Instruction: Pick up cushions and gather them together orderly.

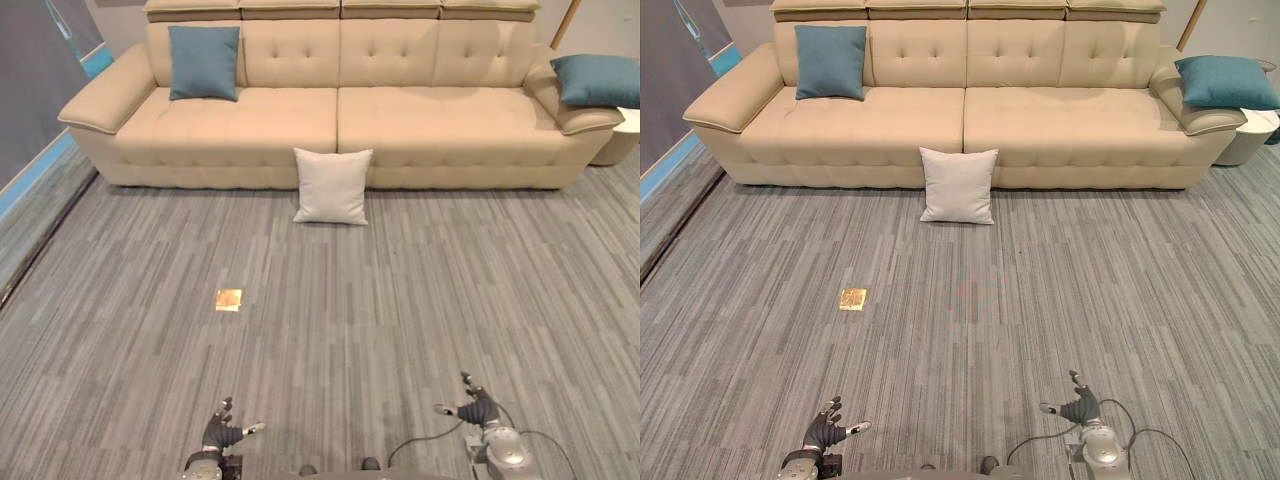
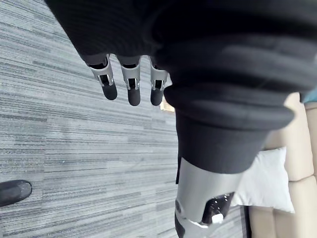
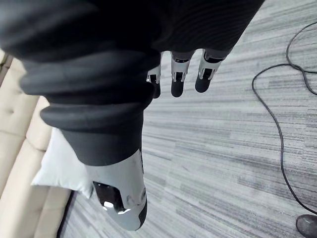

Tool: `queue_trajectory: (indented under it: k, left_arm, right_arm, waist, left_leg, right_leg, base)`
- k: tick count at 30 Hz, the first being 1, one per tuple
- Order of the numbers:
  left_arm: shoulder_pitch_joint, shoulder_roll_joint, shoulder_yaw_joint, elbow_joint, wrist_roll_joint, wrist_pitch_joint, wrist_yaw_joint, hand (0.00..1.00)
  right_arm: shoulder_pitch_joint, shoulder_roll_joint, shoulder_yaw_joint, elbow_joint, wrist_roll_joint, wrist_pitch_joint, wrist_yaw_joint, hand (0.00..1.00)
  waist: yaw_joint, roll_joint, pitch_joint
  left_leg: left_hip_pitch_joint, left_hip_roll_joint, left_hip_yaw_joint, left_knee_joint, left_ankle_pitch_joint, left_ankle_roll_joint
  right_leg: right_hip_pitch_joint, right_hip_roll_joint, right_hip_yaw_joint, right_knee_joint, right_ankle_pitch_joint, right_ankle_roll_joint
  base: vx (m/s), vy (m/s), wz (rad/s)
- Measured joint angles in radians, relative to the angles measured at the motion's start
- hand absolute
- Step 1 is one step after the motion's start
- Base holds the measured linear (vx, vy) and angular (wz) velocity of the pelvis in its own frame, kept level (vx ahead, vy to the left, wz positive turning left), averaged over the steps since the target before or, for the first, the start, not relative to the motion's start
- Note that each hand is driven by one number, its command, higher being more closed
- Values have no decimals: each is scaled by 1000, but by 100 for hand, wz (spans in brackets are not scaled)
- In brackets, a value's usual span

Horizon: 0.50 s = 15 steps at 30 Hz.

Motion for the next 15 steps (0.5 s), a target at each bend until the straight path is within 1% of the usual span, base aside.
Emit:
queue_trajectory:
  k: [4, 7, 11, 15]
  left_arm:
    - [7, 2, 34, 0, 0, 0, 0, 0]
    - [19, 8, 35, 1, 0, 0, 0, 0]
    - [27, 10, 35, 2, 0, 1, 0, 0]
    - [26, 9, 34, 2, -19, 2, 0, 0]
  right_arm:
    - [2, -7, -9, 42, 7, 2, 0, 0]
    - [2, -7, -28, 69, 34, 4, 1, 0]
    - [1, -8, -51, 86, 79, 5, 1, 0]
    - [-14, -8, -57, 114, 97, 7, 1, 0]
  waist:
    - [-1, 5, -5]
    - [-1, 9, -8]
    - [0, 8, -10]
    - [0, 5, -12]
  left_leg:
    - [0, 2, -1, 0, 0, 0]
    - [0, 4, -1, -3, 0, 1]
    - [1, 8, -1, -14, 1, 1]
    - [-1, 10, 0, -19, 1, 2]
  right_leg:
    - [-2, 2, -7, -1, 1, -1]
    - [-2, 4, -8, -5, 2, -3]
    - [-3, 10, -9, -10, 4, -5]
    - [-3, 13, -11, -13, 5, -5]
  base:
    - [-36, -16, 4]
    - [0, 0, 0]
    - [0, 0, 0]
    - [0, 0, 0]
